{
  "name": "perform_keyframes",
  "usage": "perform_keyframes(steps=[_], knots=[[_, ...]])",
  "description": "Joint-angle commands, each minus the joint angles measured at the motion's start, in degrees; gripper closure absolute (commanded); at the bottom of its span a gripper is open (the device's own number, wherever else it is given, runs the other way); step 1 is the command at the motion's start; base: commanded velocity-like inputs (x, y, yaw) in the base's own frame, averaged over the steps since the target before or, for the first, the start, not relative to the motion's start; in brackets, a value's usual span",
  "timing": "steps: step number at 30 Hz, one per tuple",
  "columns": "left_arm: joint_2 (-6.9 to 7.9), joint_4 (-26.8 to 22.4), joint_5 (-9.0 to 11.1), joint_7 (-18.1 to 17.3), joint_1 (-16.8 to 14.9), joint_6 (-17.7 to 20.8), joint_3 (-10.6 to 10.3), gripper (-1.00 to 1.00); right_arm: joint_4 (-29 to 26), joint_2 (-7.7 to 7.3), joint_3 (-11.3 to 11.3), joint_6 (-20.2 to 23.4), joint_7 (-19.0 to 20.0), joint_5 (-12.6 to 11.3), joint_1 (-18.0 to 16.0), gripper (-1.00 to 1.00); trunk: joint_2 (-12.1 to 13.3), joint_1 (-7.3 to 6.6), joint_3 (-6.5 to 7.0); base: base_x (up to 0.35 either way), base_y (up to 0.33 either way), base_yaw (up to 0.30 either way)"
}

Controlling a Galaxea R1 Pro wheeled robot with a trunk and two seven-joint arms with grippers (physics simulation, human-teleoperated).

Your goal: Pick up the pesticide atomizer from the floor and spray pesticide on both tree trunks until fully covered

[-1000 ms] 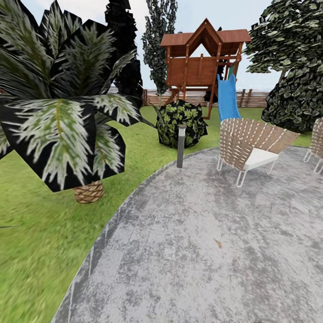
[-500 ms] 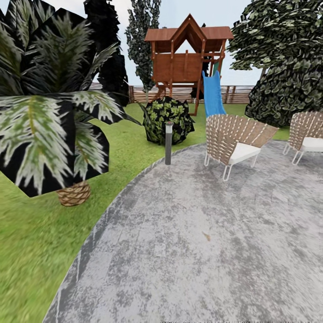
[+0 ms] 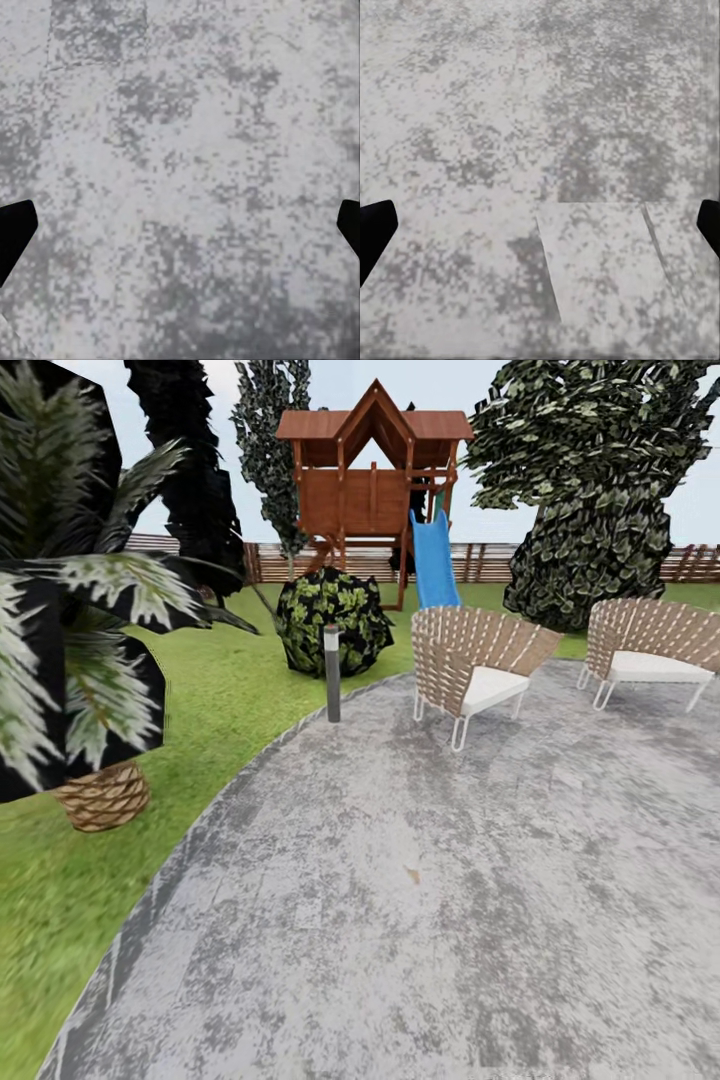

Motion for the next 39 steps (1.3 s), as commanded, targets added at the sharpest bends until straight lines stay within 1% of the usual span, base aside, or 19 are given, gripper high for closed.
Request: perform_keyframes(steps=[1,23,26,28,31,35,39], knots=[[0.0,0.0,0.0,0.0,0.0,0.0,0.0,-1.0,0.0,0.01,0.0,0.0,0.0,0.0,0.0,-1.0,0.0,0.0,-0.08,0.0,-0.272,-0.195],[-0.19,-0.1,0.2,0.0,0.0,0.0,0.1,-1.0,-0.1,-0.04,-0.2,0.0,0.0,-0.1,0.0,-1.0,0.0,0.0,-1.69,0.0,-0.273,-0.195],[-0.21,-0.1,0.1,0.1,0.0,0.0,0.2,-1.0,-0.1,-0.13,-1.9,0.0,0.0,-0.1,0.0,-1.0,0.0,0.0,-1.91,0.0,-0.273,-0.196],[-0.27,-0.1,0.0,0.1,0.0,0.0,0.2,-1.0,-0.1,-0.24,-4.6,0.0,0.1,-0.1,0.0,-1.0,0.0,0.0,-2.06,0.0,-0.273,-0.202],[-0.33,-0.1,-0.1,0.1,0.0,0.0,0.2,-1.0,-0.1,-0.48,-7.0,0.0,0.2,-0.1,0.0,-1.0,0.0,0.0,-2.27,0.0,-0.244,-0.213],[-0.28,-0.1,-0.1,0.1,0.0,0.1,0.1,-1.0,-0.1,-0.98,-7.7,0.0,0.3,-0.1,0.0,-1.0,0.0,0.0,-2.53,0.0,-0.099,-0.222],[-0.46,-0.1,-0.6,0.0,0.0,0.2,-0.4,-1.0,-0.1,-1.13,-7.9,0.0,0.3,0.0,0.0,-1.0,0.0,0.0,-2.78,0.0,-0.016,-0.226]])
